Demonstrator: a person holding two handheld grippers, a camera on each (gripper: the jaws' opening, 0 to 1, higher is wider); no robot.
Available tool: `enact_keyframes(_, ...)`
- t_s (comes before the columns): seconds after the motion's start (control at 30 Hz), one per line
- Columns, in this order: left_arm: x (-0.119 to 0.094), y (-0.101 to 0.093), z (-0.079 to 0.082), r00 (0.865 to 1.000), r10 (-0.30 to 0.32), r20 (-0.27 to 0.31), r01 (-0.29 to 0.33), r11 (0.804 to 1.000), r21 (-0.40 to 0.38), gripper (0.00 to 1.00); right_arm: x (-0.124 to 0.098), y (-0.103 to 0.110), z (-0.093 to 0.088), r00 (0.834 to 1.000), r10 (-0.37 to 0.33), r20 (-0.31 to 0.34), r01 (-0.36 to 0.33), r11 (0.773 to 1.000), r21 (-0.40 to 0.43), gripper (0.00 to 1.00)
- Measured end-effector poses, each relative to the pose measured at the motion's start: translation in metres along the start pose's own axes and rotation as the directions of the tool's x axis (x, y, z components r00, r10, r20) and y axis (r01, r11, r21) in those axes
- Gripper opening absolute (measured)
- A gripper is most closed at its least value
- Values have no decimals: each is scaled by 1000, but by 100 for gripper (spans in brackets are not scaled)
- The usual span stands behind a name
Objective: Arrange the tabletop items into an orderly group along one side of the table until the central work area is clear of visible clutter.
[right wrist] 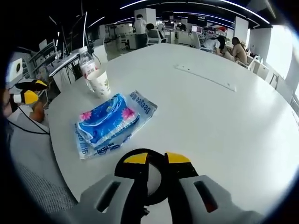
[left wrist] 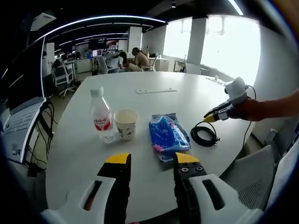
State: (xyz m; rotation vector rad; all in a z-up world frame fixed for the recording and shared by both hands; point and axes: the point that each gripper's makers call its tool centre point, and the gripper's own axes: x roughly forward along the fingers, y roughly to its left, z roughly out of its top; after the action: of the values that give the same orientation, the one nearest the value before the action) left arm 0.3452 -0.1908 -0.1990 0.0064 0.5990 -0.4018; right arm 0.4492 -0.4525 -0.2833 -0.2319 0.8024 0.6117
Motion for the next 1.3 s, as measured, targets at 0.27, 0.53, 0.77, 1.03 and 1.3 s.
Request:
enact_keyframes(0.27,-3,2,-3,1000,8,2,-8,1000,-9,35,7,6,17,1000,27,2,-27,999,-36,12)
enact_keyframes(0.53,-3,3,-4,1000,9,3,-9,1000,-9,35,14,17,33,998,56,3,-55,996,-67,12)
enact_keyframes(0.77,-3,6,-6,1000,7,-1,-7,1000,-1,35,19,25,42,997,79,-3,-79,992,-96,13)
enact_keyframes(1.03,-1,9,-6,1000,11,2,-11,1000,-8,35,23,34,48,995,98,-13,-99,988,-115,14)
enact_keyframes(1.3,3,12,-2,1000,12,9,-12,1000,-12,35,30,44,62,992,127,-10,-127,984,-127,17)
